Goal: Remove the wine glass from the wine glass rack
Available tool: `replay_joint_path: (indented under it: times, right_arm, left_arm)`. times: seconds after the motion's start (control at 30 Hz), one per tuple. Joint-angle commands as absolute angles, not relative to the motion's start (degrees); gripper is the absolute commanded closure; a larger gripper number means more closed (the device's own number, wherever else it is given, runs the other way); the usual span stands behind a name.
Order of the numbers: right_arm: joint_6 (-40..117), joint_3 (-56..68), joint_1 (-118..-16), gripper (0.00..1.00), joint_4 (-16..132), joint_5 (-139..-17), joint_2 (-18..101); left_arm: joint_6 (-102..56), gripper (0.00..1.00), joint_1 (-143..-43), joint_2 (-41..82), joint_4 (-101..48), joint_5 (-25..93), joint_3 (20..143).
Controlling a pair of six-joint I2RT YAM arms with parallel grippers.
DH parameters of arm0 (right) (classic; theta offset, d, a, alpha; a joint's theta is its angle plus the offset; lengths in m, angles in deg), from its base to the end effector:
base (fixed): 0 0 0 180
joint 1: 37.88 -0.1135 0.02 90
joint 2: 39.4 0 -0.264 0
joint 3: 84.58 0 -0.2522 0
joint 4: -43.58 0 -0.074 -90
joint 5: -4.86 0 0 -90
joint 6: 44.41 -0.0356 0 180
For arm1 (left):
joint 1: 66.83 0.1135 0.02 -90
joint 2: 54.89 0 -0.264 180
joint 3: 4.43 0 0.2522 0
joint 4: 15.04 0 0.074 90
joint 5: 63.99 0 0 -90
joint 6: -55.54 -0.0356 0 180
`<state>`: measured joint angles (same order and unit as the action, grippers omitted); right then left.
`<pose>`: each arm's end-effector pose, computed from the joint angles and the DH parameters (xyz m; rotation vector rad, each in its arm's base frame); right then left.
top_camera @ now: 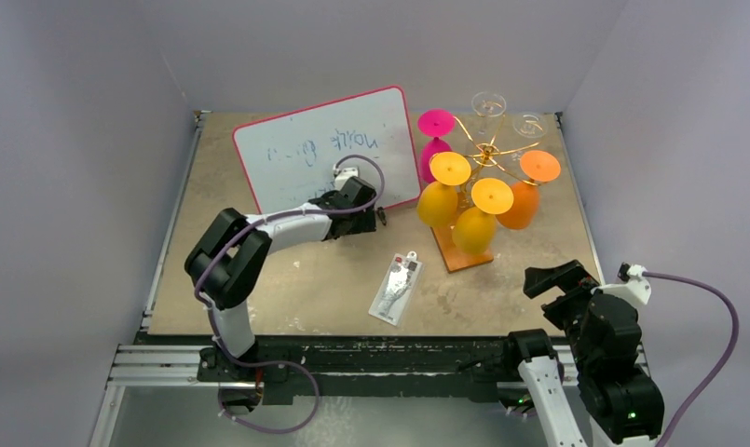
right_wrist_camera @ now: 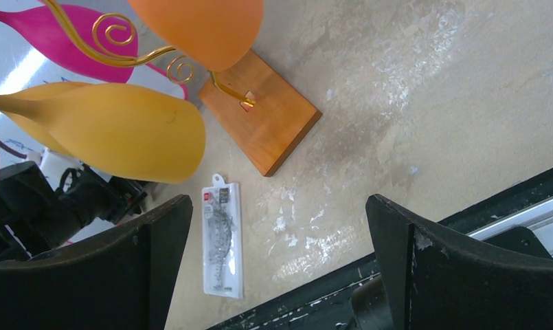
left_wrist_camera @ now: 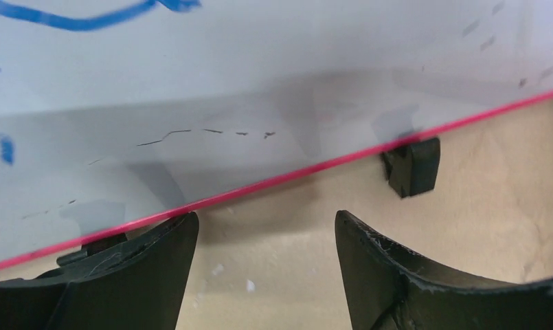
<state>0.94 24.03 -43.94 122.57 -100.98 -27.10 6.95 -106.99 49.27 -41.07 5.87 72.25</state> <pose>-0.0055 -0.0104 0.3493 0.8068 1.7405 0.3335 0.2924 -0.2307 0.1667 -0.1689 2.4300 -0.1967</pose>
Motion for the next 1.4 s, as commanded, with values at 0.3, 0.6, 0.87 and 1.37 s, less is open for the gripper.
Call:
replay_joint_path:
  times: [0.3, 0.6, 0.87, 1.37]
  right_arm:
    - [1.6, 23.4, -44.2, 0.0, 119.7, -103.8, -26.9]
    - [2.0, 23.8, -44.2, 0.0, 118.6, -104.9, -26.5]
    - [2.6, 23.9, -44.3, 0.0, 118.2, -106.3, -26.5]
    - [2.8, 23.8, -44.3, 0.0, 118.4, -106.0, -27.4]
  left_arm:
    - [-2.9, 0.26, -99.9, 59.4, -45.0, 5.1, 89.1]
    - [-6.1, 0.27, -94.8, 64.8, -47.5, 6.0, 97.9]
    - [-7.8, 0.26, -89.7, 64.0, -47.3, 7.2, 97.1]
    - [-8.7, 0.26, -87.2, 73.2, -52.4, 7.9, 108.0]
